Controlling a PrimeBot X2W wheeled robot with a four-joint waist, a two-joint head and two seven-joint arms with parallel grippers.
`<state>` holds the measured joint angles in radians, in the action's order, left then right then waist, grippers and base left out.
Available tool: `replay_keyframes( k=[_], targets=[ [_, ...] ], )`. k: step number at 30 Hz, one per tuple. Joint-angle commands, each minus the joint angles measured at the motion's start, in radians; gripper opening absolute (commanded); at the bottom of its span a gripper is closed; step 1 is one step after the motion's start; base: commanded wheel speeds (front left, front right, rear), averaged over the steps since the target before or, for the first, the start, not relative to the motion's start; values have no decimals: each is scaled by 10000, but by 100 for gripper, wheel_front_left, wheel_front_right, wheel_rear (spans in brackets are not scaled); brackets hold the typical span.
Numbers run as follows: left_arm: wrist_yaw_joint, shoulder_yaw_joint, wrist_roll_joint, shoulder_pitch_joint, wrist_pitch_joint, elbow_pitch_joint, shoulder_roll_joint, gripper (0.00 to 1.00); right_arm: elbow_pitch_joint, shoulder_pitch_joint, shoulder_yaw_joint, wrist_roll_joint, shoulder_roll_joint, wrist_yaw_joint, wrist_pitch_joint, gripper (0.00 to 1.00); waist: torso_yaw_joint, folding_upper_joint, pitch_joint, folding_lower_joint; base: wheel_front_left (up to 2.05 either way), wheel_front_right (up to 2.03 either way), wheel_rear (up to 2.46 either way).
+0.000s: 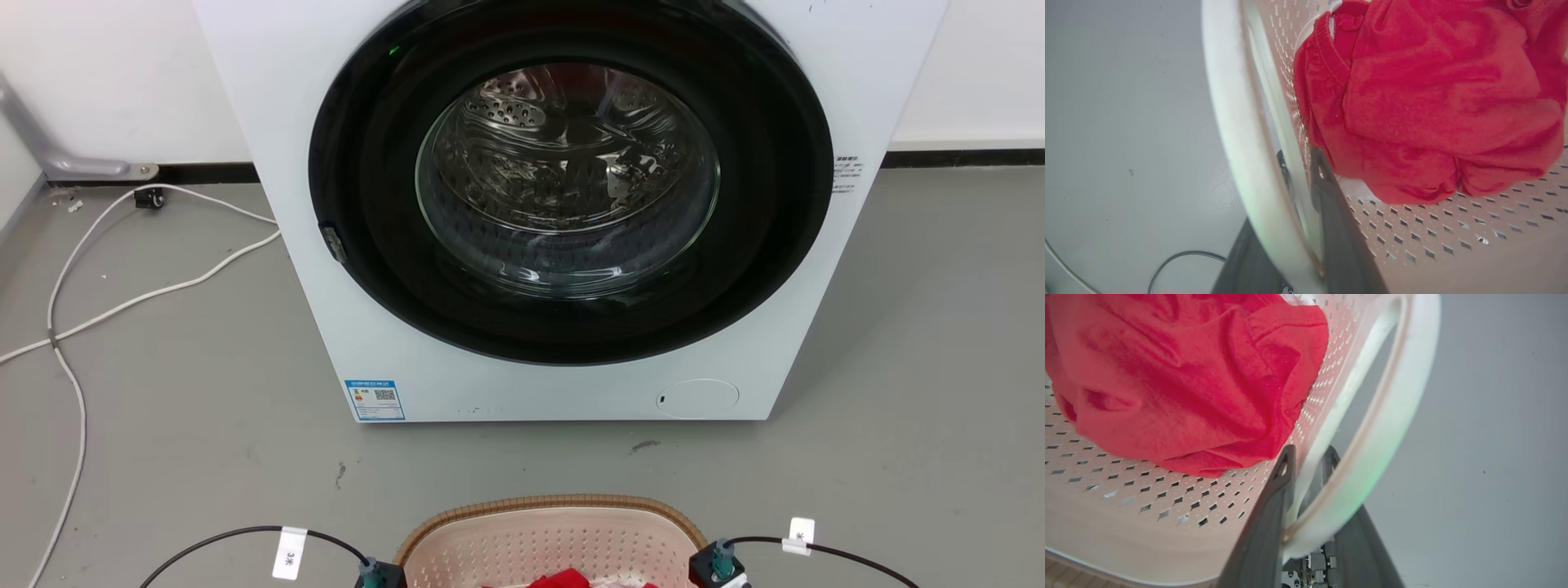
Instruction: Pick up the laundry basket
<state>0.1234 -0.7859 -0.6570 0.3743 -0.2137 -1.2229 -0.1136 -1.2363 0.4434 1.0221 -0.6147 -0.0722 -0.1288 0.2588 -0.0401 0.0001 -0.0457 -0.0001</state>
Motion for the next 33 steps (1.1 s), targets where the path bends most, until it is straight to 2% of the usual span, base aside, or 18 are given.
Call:
replay_keyframes(
  k=[1,33],
  targets=[
    [115,-157,-28,-111,14,148,179,0,126,-63,152,-69,114,-35,-24,0,10,-1,-48,1,0,0,0],
    [109,-1388,-1145,296,710,-237,108,0,-142,219,1675,-1506,28,-35,-498,0,-13,-1,-61,1,0,0,0]
  ],
)
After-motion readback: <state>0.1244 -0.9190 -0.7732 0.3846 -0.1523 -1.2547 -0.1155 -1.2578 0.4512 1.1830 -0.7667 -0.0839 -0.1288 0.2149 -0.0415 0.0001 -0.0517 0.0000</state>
